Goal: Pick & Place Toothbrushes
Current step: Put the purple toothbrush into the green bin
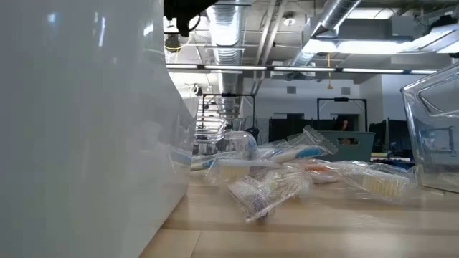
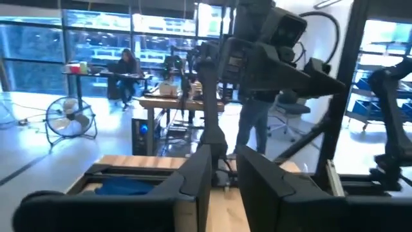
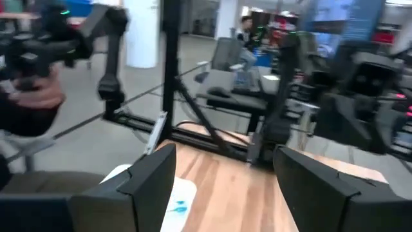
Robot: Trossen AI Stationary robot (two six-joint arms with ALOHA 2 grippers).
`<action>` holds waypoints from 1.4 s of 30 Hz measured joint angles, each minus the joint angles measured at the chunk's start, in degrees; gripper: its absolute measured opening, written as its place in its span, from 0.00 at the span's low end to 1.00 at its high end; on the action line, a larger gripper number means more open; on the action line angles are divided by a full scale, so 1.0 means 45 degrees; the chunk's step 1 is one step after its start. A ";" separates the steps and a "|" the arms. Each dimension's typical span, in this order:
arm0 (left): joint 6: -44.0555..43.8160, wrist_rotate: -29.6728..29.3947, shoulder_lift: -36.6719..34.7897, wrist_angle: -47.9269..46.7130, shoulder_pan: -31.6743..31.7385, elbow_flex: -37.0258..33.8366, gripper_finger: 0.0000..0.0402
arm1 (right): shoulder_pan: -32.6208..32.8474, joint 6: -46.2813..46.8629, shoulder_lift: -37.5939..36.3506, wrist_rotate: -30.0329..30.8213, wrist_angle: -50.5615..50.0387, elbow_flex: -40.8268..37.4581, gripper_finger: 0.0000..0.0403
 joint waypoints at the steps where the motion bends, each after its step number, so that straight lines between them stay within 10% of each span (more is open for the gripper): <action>1: -0.0048 -0.0002 -0.0183 0.0001 -0.0050 -0.0154 0.15 | 0.0085 -0.0149 0.0123 0.0020 0.0148 0.0000 0.63; 11: 0.1313 0.2634 -0.0627 -0.0031 -0.0873 -0.0834 0.07 | -0.0646 0.1106 0.0238 0.0039 -0.0314 -0.0004 0.63; 23: 0.3377 0.2752 -0.0627 0.0095 -0.1718 -0.0419 0.08 | -0.0032 0.2545 0.0234 0.0029 -0.0689 -0.0005 0.63; 42: 0.1920 -0.0590 0.2155 -0.0197 -0.2356 0.1338 0.11 | 0.0331 0.3221 0.0234 0.0023 -0.1463 -0.0005 0.63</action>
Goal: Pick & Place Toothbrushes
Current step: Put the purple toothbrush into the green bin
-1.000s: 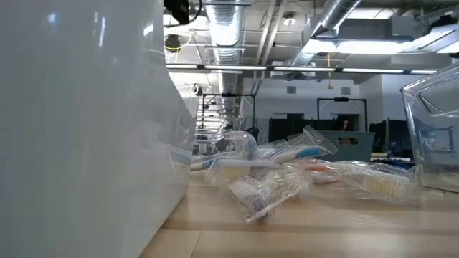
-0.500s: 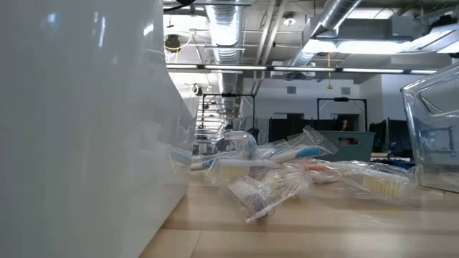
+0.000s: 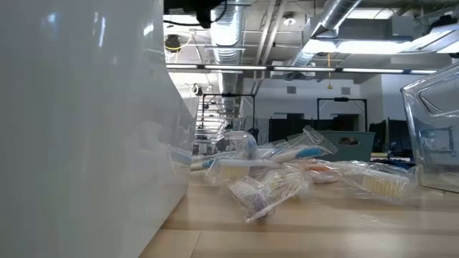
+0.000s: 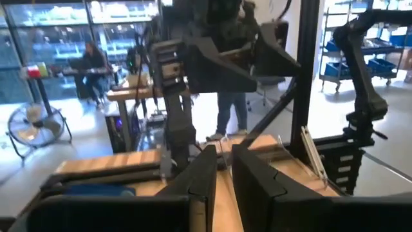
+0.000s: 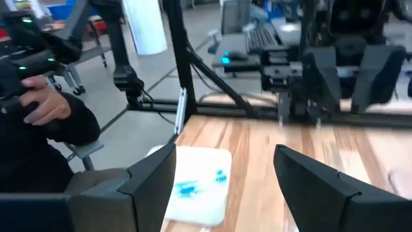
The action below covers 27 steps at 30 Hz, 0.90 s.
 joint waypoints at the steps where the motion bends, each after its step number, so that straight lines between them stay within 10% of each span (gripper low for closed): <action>1: 0.0004 -0.0005 0.0204 0.0000 -0.0012 0.0127 0.11 | -0.0099 0.0223 0.0000 0.0002 -0.0198 0.0000 0.63; 15: -0.0062 -0.1323 -0.1090 0.0003 -0.0086 0.0292 0.09 | -0.1091 0.2175 0.1167 0.1949 -0.1779 0.0015 0.63; 21: -0.0090 -0.1574 -0.3219 0.0068 -0.0055 0.0292 0.07 | -0.2077 0.7327 0.3433 0.2660 -0.1360 0.0005 0.63; 27: -0.0010 -0.1569 -0.5351 -0.2745 -0.0060 0.0292 0.07 | -0.3501 1.1372 0.5337 -0.1192 -0.1861 0.1030 0.63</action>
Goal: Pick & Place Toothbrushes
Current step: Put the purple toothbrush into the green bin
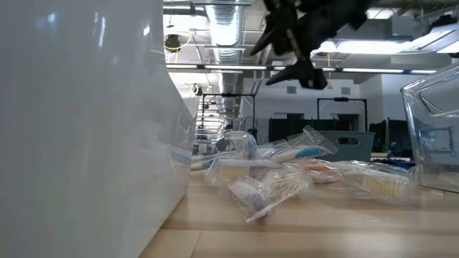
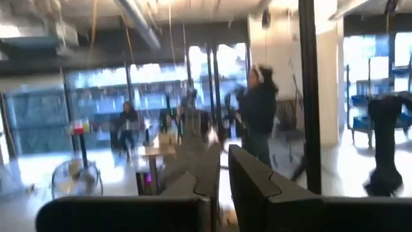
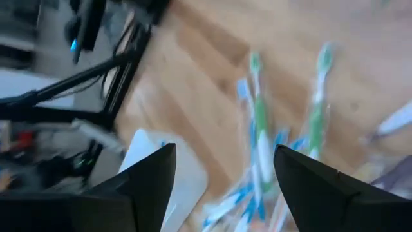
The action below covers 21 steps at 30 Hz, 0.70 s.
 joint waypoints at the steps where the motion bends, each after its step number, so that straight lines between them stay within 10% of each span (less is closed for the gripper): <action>1: 0.0002 0.0000 -0.0232 -0.0879 0.0000 0.0000 0.07 | -0.0154 0.0244 0.0289 -0.0611 -0.0041 0.0136 0.63; 21: 0.0022 -0.0247 -0.0953 -0.5561 0.1579 -0.0029 0.07 | 0.1315 0.5329 0.3821 -0.7943 0.1348 0.1757 0.63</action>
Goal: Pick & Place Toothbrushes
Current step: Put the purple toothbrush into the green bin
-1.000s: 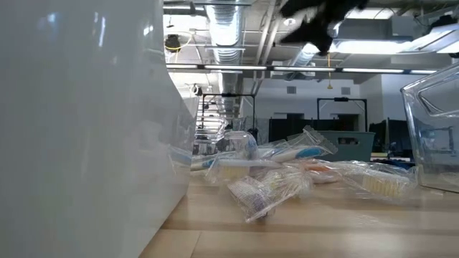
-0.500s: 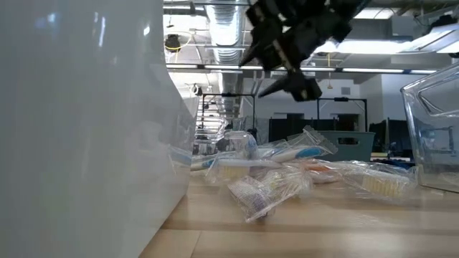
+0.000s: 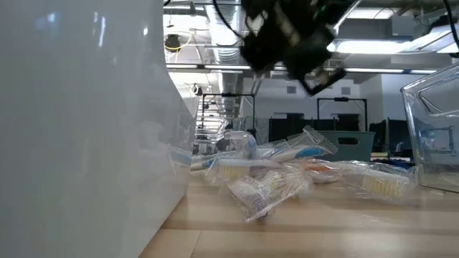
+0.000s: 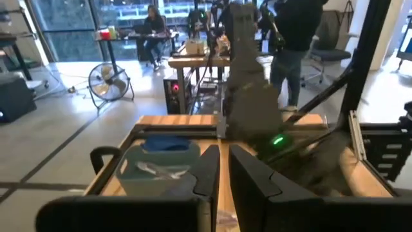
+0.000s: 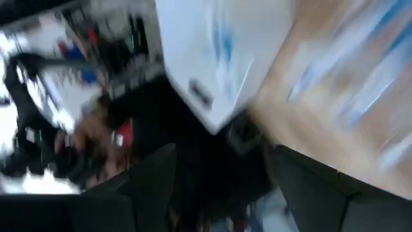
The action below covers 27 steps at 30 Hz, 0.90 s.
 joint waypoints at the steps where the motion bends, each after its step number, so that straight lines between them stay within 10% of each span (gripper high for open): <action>1: -0.0004 0.0009 -0.0004 0.0004 0.0000 0.0004 0.07 | 0.0222 0.0295 -0.0025 -0.0183 0.0016 0.0058 0.63; 10: -0.0010 0.0014 -0.0194 -0.0379 -0.0015 0.0010 0.06 | 0.1328 0.3449 -0.0546 0.1301 -0.1724 0.0627 0.63; 18: -0.0102 0.0014 -0.0194 -0.0557 -0.0015 0.0010 0.06 | -0.0133 0.1137 -0.0439 0.5215 -0.5169 0.0668 0.63; 27: 0.0005 0.0014 -0.0194 -0.0599 -0.0015 0.0010 0.06 | -0.2500 0.0084 -0.0439 0.5743 -0.5070 0.0671 0.63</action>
